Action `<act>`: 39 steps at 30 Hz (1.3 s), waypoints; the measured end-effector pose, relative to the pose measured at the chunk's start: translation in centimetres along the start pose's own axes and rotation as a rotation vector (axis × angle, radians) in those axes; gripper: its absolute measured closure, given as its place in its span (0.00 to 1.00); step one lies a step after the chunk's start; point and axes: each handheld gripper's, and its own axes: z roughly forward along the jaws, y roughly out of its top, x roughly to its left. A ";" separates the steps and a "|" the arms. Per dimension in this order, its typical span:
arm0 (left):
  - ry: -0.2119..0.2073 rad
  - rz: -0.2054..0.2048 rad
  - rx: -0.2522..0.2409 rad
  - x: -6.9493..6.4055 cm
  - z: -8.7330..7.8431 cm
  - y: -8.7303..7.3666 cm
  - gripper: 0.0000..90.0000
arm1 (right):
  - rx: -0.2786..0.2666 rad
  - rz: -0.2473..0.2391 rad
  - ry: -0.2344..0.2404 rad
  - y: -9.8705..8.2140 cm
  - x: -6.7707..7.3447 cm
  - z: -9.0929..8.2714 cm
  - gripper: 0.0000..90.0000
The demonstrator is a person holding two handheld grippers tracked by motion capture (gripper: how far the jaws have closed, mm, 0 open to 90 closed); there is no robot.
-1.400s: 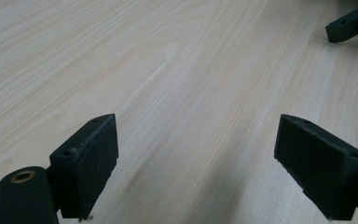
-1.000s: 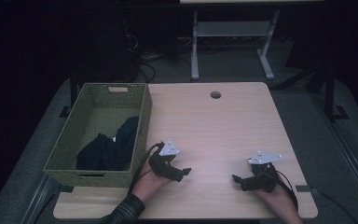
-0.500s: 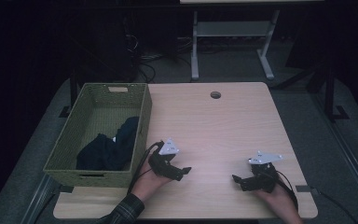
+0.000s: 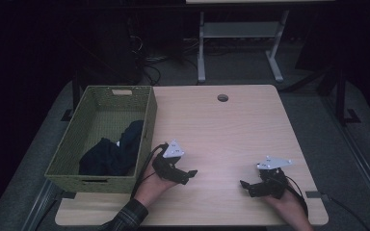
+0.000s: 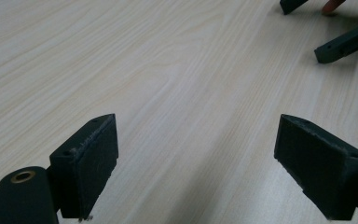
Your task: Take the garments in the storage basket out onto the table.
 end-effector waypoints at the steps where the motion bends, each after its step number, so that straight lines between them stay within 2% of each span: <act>1: -0.007 -0.006 -0.001 0.1 0.0 0.0 0.15 | 0.000 0.000 0.000 0.0 0.0 0.0 0.07; 4: -0.013 -0.022 -0.009 0.1 -0.1 0.0 0.15 | 0.001 0.001 0.001 0.0 0.0 0.0 0.07; 22: -0.005 -0.001 -0.016 0.0 -0.7 0.8 0.15 | -0.001 -0.005 0.005 0.0 0.0 0.0 0.07; 34: -0.010 -0.019 -0.033 0.2 -1.1 1.5 0.15 | -0.001 -0.006 0.006 0.0 0.0 0.0 0.07; 39: -0.003 0.006 -0.021 0.4 -1.5 1.9 0.15 | -0.001 -0.005 0.006 0.0 0.0 0.0 0.07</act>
